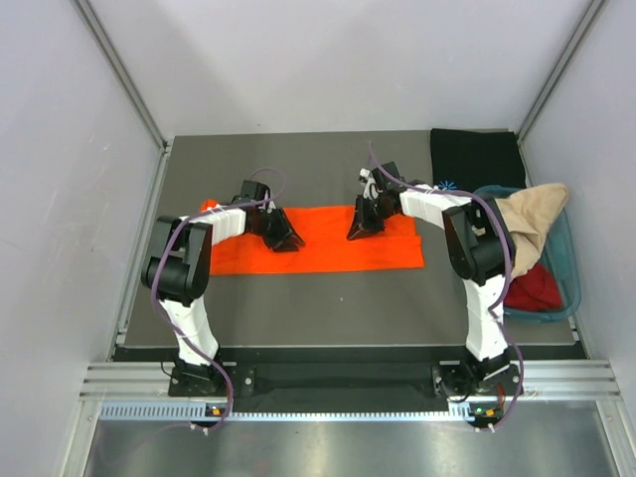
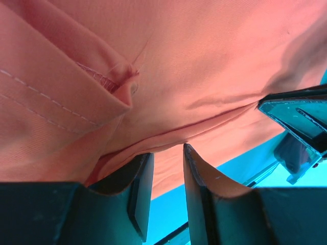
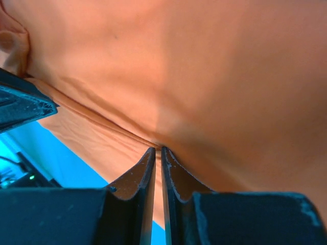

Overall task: Fold and stack the t-shirts
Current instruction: Fold the tshirt

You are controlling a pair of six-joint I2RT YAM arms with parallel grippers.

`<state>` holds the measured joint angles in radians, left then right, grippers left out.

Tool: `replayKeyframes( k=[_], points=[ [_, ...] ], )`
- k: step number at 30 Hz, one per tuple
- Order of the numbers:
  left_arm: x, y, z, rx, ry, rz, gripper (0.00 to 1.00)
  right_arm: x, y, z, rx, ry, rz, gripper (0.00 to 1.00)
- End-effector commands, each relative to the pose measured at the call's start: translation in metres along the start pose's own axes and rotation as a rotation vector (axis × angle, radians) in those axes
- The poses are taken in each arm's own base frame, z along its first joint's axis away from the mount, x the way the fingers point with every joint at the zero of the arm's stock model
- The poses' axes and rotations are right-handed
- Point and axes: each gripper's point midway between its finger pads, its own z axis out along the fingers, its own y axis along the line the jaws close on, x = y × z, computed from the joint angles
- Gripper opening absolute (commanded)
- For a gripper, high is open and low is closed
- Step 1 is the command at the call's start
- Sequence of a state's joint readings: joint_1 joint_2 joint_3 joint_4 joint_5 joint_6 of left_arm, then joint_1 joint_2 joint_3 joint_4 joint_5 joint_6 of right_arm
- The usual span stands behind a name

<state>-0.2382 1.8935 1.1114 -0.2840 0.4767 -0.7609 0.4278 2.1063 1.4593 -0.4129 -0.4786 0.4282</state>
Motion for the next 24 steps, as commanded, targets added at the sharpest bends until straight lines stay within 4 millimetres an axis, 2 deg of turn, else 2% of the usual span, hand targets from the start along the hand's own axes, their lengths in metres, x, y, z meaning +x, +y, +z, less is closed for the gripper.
replayKeyframes(
  k=[1, 6, 9, 11, 12, 16, 17, 18, 20, 21, 23, 24],
  points=[
    [-0.008, 0.014, 0.009, -0.065, -0.028, 0.002, 0.36, -0.007, -0.016, 0.007, -0.024, -0.012, -0.029, 0.11],
    [-0.009, 0.015, 0.008, -0.083, -0.028, 0.018, 0.39, -0.01, -0.036, 0.01, -0.004, -0.011, -0.052, 0.12],
    [-0.016, 0.007, -0.005, -0.095, -0.052, 0.057, 0.44, -0.019, -0.037, 0.004, 0.015, -0.024, -0.074, 0.12],
    [-0.018, 0.003, -0.022, -0.125, -0.07, 0.084, 0.51, -0.023, -0.037, -0.002, 0.034, -0.028, -0.082, 0.13],
    [-0.022, -0.002, -0.03, -0.127, -0.083, 0.094, 0.54, -0.032, -0.033, -0.006, 0.035, -0.044, -0.095, 0.13],
    [-0.029, -0.015, -0.081, -0.126, -0.16, 0.104, 0.65, -0.044, -0.016, -0.024, 0.024, -0.074, -0.097, 0.15],
    [-0.025, -0.011, -0.091, -0.148, -0.158, 0.09, 0.69, -0.044, -0.012, -0.027, 0.02, -0.073, -0.083, 0.16],
    [-0.03, -0.007, -0.11, -0.154, -0.201, 0.073, 0.7, -0.045, -0.006, -0.031, 0.012, -0.075, -0.081, 0.18],
    [-0.028, 0.007, -0.128, -0.181, -0.22, 0.034, 0.72, -0.048, 0.006, -0.043, 0.003, -0.09, -0.093, 0.2],
    [-0.021, 0.016, -0.143, -0.195, -0.232, 0.006, 0.72, -0.046, 0.01, -0.047, 0.005, -0.087, -0.103, 0.22],
    [-0.03, 0.046, -0.168, -0.213, -0.292, -0.092, 0.72, -0.047, 0.018, -0.058, 0.01, -0.1, -0.135, 0.24],
    [-0.023, 0.059, -0.179, -0.213, -0.311, -0.128, 0.72, -0.044, 0.02, -0.061, 0.015, -0.09, -0.141, 0.25]
  ],
)
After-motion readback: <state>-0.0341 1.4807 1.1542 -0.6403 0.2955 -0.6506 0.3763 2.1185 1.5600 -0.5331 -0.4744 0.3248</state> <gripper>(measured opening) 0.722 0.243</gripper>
